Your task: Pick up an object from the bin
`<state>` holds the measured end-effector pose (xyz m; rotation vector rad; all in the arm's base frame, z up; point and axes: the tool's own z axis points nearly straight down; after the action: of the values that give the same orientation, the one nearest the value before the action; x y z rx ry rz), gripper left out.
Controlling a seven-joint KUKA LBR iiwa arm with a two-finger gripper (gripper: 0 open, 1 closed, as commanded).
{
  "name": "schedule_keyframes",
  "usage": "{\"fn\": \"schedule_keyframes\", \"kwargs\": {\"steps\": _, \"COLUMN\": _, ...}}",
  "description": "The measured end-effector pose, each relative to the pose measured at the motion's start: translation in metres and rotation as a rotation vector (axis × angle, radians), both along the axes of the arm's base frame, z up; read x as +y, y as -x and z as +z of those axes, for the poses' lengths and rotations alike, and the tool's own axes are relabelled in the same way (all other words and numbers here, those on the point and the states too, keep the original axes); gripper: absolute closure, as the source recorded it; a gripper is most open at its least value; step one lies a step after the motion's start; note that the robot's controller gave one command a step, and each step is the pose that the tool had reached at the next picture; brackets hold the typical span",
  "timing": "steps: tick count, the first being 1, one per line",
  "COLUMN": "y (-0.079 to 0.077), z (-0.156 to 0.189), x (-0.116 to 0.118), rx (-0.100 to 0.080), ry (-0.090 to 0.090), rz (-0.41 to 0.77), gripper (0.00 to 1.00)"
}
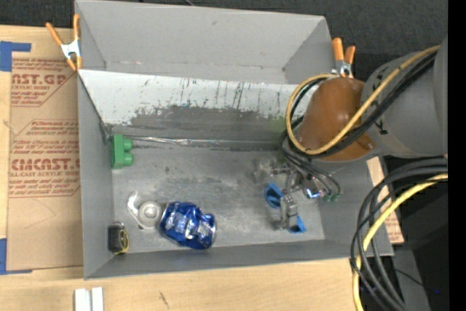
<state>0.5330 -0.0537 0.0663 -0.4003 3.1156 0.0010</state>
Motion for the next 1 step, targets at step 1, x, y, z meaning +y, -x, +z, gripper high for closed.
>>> {"fn": "schedule_keyframes", "kwargs": {"steps": 1, "y": 0.0010, "z": 0.0030, "x": 0.0000, "rx": 0.000, "ry": 0.000, "rz": 0.000, "gripper": 1.00}}
